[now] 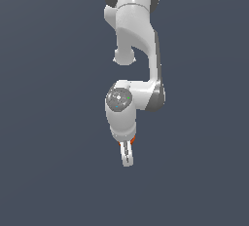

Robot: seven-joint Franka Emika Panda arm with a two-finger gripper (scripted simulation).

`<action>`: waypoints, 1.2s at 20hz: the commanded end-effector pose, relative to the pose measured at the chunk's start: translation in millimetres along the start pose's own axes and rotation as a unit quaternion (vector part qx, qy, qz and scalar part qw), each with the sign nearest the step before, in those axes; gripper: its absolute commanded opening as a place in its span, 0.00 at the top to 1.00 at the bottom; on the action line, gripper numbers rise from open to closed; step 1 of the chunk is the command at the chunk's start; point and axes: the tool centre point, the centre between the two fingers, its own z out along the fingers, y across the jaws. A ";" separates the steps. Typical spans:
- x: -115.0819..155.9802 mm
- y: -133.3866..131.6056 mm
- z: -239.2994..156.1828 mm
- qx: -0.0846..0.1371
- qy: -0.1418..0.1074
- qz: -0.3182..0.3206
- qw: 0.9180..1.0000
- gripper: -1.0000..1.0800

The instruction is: Pick up the object and move it to a goal position.

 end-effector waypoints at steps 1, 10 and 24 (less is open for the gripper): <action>1.3 0.1 -1.1 0.000 0.000 0.000 1.000 1.00; 17.4 2.9 -36.8 0.009 0.001 -0.002 1.000 1.00; 88.5 20.6 -194.1 0.047 0.004 -0.014 0.999 1.00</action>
